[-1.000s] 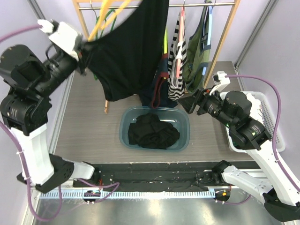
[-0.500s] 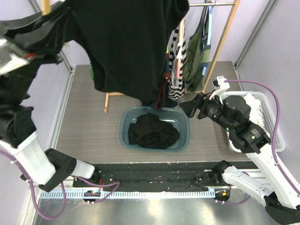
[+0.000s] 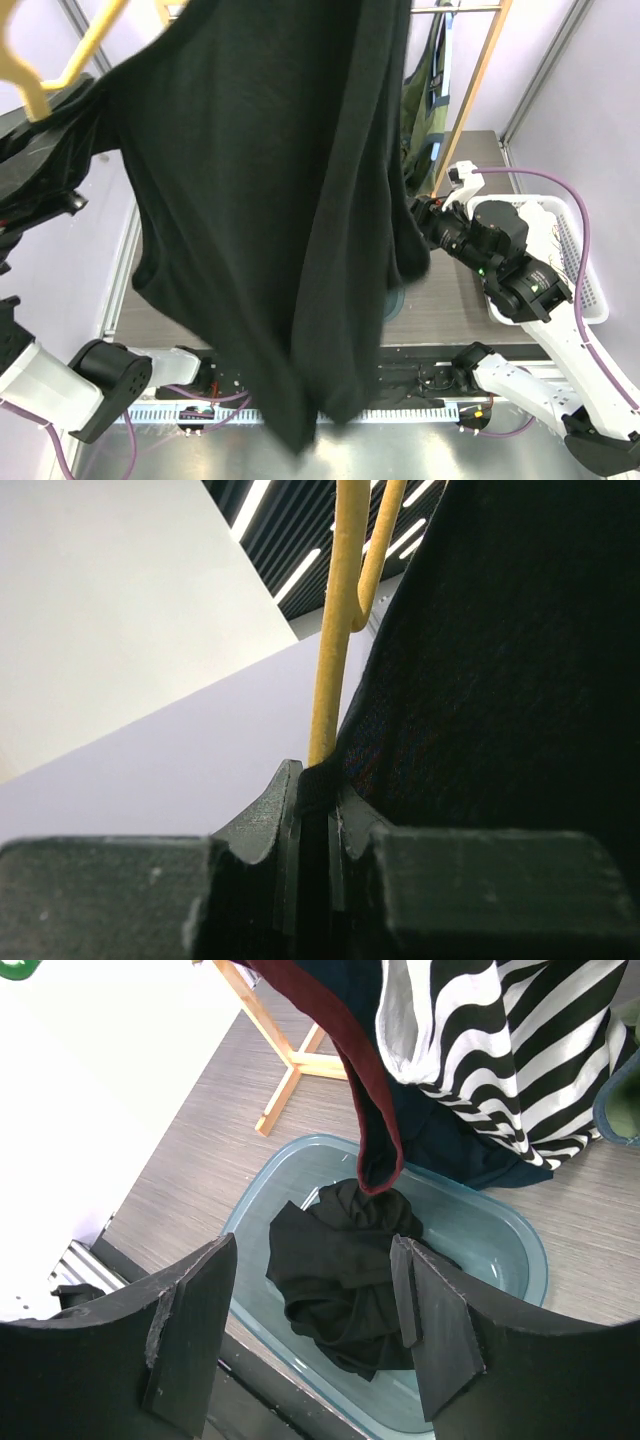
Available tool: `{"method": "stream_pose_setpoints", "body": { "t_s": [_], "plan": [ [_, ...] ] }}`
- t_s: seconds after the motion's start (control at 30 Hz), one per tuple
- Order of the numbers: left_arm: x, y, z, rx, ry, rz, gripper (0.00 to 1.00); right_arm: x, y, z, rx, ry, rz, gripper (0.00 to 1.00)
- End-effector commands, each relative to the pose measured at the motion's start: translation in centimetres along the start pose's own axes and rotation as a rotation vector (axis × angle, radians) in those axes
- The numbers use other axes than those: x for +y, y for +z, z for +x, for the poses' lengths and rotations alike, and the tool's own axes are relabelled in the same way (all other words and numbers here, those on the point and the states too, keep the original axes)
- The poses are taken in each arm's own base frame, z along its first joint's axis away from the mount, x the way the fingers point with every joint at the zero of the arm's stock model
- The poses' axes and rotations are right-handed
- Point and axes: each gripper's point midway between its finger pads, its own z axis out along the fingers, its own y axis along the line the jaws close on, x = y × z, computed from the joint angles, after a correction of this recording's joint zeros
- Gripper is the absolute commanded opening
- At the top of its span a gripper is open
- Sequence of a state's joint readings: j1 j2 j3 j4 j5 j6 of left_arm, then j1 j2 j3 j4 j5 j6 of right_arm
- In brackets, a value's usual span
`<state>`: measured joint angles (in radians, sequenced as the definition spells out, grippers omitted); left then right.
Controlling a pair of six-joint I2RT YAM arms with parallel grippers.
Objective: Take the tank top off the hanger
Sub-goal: Pick up the hanger from the clothesline.
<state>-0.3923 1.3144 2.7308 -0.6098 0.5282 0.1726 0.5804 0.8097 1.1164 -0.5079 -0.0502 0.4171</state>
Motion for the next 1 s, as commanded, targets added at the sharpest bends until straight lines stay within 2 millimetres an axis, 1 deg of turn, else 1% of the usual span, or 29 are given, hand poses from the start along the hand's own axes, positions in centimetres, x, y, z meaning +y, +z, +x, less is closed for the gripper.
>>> {"method": "stream_pose_setpoints", "body": {
  "t_s": [0.0, 0.1, 0.13, 0.2, 0.23, 0.3, 0.33, 0.37, 0.4, 0.47, 0.53, 0.73, 0.87, 0.97],
  "plan": [
    [1.0, 1.6, 3.4, 0.057, -0.008, -0.027, 0.00, 0.7, -0.3, -1.6, -0.050, -0.005, -0.025, 0.71],
    [1.3, 2.3, 3.7, 0.043, -0.012, -0.030, 0.00, 0.7, -0.4, -1.6, -0.056, -0.005, -0.023, 0.71],
    [1.5, 2.5, 3.4, 0.027, -0.008, -0.037, 0.00, 0.6, -0.4, -1.6, -0.056, -0.007, -0.019, 0.71],
    [1.7, 3.0, 3.7, 0.019, -0.020, -0.039, 0.00, 0.6, -0.6, -1.7, -0.062, -0.010, -0.019, 0.71],
    [2.0, 3.2, 3.3, -0.002, -0.012, -0.047, 0.00, 0.6, -0.7, -1.6, -0.063, -0.012, -0.019, 0.71],
    [2.4, 3.7, 3.5, -0.012, -0.027, -0.067, 0.00, 0.5, -0.7, -1.6, -0.063, -0.013, -0.019, 0.71],
    [2.8, 3.9, 3.0, -0.037, -0.020, -0.079, 0.00, 0.5, -0.7, -1.6, -0.063, -0.013, -0.018, 0.71],
    [3.1, 4.2, 3.0, -0.047, -0.025, -0.089, 0.00, 0.6, -0.8, -1.7, -0.067, -0.013, -0.021, 0.71],
    [3.7, 4.3, 2.5, -0.072, -0.015, -0.120, 0.00, 0.5, -0.8, -1.5, -0.063, -0.013, -0.019, 0.71],
    [4.5, 4.6, 2.4, -0.094, -0.006, -0.150, 0.00, 0.5, -0.7, -1.4, -0.058, -0.013, -0.020, 0.71],
    [5.0, 4.7, 1.6, -0.126, 0.024, -0.172, 0.00, 0.4, -0.7, -1.2, -0.057, -0.013, -0.020, 0.71],
    [6.0, 5.2, 1.4, -0.159, 0.081, -0.208, 0.00, 0.3, -0.6, -0.9, -0.050, -0.013, -0.020, 0.71],
    [6.4, 5.6, 2.7, -0.133, 0.127, -0.215, 0.00, 0.2, -0.5, -0.8, -0.049, -0.013, -0.018, 0.71],
    [5.8, 5.9, 4.9, -0.065, 0.158, -0.175, 0.00, 0.1, -0.5, -0.5, -0.045, -0.009, -0.016, 0.71]
  ]
}}
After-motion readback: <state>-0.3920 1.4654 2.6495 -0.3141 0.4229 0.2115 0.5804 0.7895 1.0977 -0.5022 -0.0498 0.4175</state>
